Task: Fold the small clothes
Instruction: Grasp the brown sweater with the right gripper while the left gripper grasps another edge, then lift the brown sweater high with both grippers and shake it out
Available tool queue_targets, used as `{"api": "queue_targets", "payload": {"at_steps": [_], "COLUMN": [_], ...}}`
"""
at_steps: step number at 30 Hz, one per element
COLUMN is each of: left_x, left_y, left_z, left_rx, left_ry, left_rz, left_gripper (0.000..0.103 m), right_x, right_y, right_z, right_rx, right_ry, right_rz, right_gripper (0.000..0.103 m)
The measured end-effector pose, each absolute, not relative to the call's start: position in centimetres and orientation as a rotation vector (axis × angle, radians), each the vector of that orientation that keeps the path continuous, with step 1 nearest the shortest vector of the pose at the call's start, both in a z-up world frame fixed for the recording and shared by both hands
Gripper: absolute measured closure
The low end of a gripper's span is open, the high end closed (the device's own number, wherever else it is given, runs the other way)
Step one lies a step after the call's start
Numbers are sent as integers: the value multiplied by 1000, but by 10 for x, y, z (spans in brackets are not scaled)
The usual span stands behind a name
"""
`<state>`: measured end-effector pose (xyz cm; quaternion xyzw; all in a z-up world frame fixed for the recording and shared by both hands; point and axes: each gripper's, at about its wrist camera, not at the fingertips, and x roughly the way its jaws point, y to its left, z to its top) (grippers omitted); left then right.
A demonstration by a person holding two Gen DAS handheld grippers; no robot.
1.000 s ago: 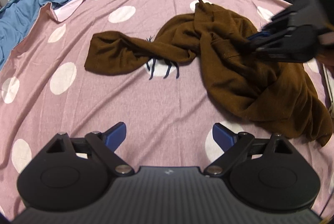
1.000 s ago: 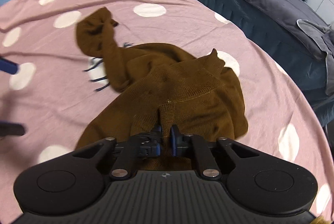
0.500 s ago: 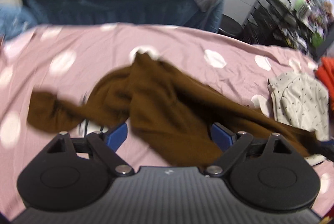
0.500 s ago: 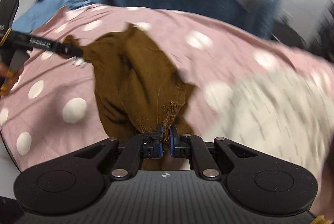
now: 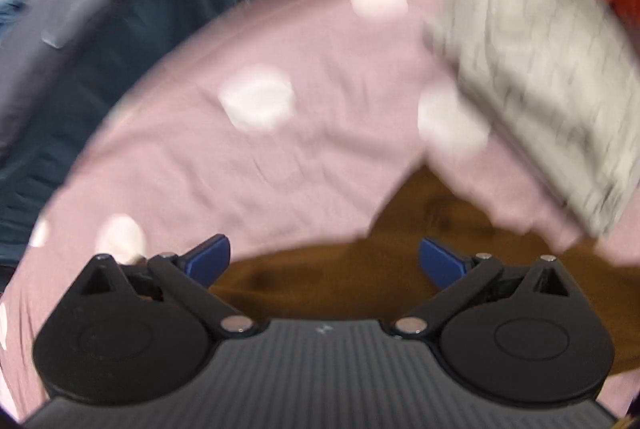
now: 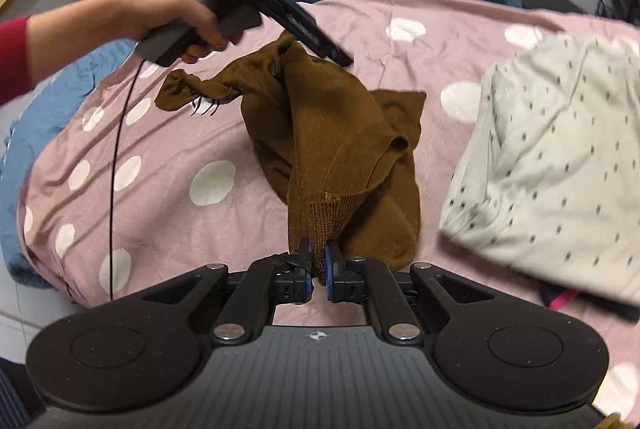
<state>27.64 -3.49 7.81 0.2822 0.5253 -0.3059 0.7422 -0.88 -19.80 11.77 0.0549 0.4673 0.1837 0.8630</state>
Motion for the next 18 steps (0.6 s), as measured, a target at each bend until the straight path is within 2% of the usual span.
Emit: {"api": "queue_targets", "payload": {"at_steps": [2,5,7,9,10,15,18], "left_x": [278,270,267,268,269,262,253], "left_y": [-44,-43,-38,-32,-29,-12,4], "left_z": [52,38,37,39,42,53,80], "left_rx": [728,754,723,632,609,545,486], "left_ry": [1195,1141,1119,1180,1192,1186,1071], "left_rz": [-685,-804,-844,-919,-934,-902,-826], "left_gripper": [0,0,6,44,47,86,89], "right_x": [-8,-4,-4,-5,-6,-6,-6], "right_y": [-199,-203,-205,-207,-207,-211,-213], "right_z": [115,113,114,115,115,113,118], "right_rx": [132,170,187,192,196,224,215], "right_ry": [976,982,980,974,973,976,962], "right_rz": [372,347,336,331,329,318,316], "right_gripper": [92,92,92,92,91,91,91]}}
